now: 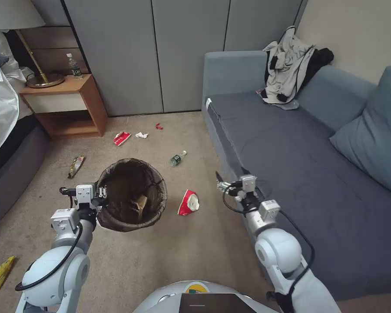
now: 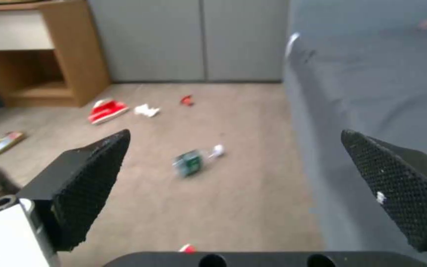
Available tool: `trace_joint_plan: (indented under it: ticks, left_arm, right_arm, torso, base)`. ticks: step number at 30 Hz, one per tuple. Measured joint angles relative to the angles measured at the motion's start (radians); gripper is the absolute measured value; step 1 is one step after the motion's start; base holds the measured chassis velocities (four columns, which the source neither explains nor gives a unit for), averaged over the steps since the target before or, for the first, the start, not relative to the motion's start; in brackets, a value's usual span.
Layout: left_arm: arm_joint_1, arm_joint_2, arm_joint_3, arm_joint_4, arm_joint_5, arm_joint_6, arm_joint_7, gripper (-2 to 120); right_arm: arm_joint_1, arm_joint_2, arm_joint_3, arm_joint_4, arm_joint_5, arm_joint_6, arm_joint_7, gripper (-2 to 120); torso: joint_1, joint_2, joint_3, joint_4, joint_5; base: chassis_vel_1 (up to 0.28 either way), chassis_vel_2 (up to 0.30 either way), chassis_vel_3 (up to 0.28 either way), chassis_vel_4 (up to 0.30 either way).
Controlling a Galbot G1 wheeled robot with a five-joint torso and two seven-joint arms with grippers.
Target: Pick up the trash bin, then pick up the garbage from the floor and place it into the trash bin.
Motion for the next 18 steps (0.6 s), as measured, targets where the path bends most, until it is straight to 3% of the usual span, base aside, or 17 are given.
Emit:
trace_joint_plan:
  ticks: [3,5,18]
  left_arm:
    - [0.003,-0.003,0.0,-0.004,-0.001,0.001,0.001,7]
    - [0.002,-0.003,-0.002,-0.007,-0.003,0.005,0.004,7]
    - [0.002,-0.006,0.0,-0.011,-0.003,0.005,0.01,7]
  right_arm:
    - [0.046,0.009,-0.055,-0.06,0.05,-0.035,0.005,100]
    - [0.121,0.038,-0.135,-0.168,0.133,-0.09,0.037,100]
    - [0.306,0.114,-0.236,-0.394,0.231,-0.153,0.149,100]
  torso:
    - [0.0,0.0,0.0,-0.0001,0.0]
    - [0.0,0.0,0.0,-0.0001,-0.0002]
    - [0.0,0.0,0.0,-0.0001,-0.0003]
  base:
    - [0.0,0.0,0.0,0.0]
    - [0.0,0.0,0.0,0.0]
    - [0.0,0.0,0.0,0.0]
